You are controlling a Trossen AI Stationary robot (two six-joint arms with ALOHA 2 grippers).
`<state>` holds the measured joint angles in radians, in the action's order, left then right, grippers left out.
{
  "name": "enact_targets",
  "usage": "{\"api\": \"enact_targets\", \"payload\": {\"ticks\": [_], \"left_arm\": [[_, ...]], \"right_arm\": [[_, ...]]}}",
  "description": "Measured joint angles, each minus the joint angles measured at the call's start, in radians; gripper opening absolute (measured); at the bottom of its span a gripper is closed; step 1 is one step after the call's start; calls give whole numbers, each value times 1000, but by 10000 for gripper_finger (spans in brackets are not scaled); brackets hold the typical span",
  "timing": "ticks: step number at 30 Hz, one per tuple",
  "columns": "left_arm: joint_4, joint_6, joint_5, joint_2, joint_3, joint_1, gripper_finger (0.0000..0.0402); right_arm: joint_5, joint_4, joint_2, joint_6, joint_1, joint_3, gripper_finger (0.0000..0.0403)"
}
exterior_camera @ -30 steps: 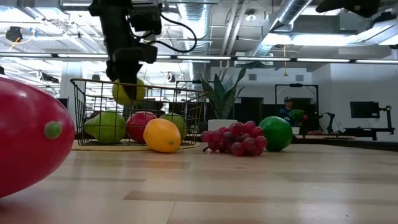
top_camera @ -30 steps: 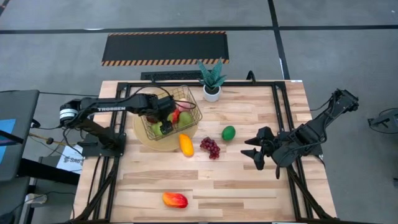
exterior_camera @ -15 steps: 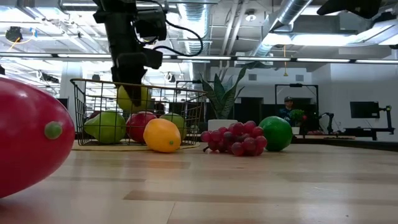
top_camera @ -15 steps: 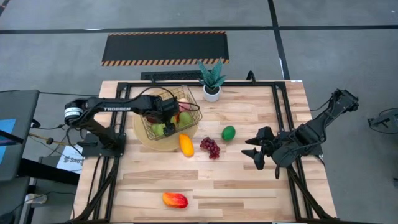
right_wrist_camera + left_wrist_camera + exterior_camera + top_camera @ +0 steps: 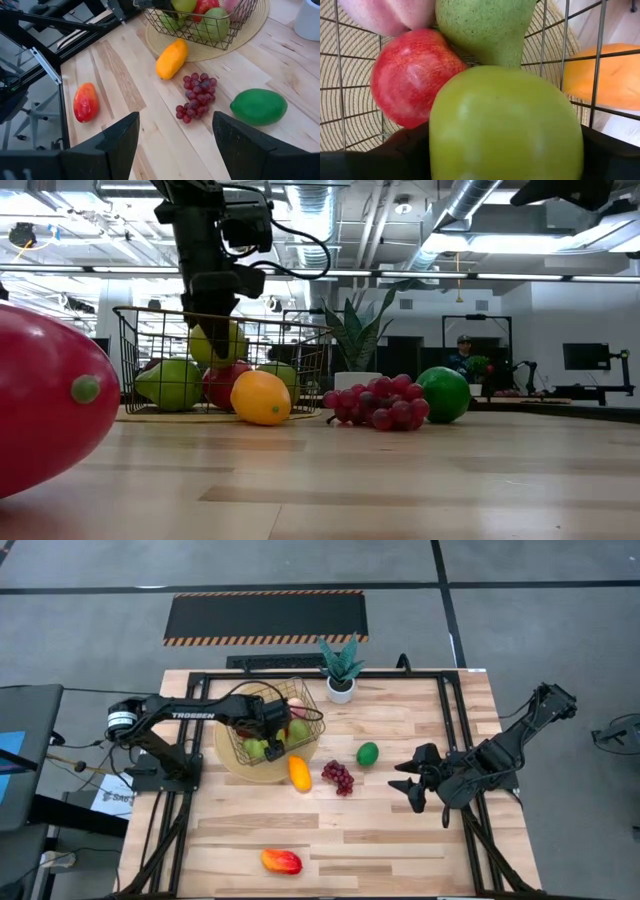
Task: Build produce basket
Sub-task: Put the green apple into the wire basket, then put the green lime into the wire basket
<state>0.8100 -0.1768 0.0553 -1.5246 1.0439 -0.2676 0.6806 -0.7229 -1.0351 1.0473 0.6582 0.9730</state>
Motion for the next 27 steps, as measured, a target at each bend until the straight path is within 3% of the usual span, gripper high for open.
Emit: {"api": "enact_targets", "payload": {"ticks": [6, 14, 19, 24, 27], "left_arm": [[-16, -8, -11, 0, 0, 0, 338], [14, -8, -13, 0, 30, -3, 341], [119, 5, -41, 0, 142, -4, 341], [249, 51, -68, 1, 331, -3, 341], [204, -6, -73, 3, 442, 13, 341]], "right_arm": [[0, -3, 0, 0, 0, 0, 273], [0, -3, 0, 0, 0, 0, 273], [0, -4, 0, 14, 0, 0, 273], [-1, -55, 0, 66, 0, 0, 273], [-3, -107, 0, 150, 0, 0, 273]]}}
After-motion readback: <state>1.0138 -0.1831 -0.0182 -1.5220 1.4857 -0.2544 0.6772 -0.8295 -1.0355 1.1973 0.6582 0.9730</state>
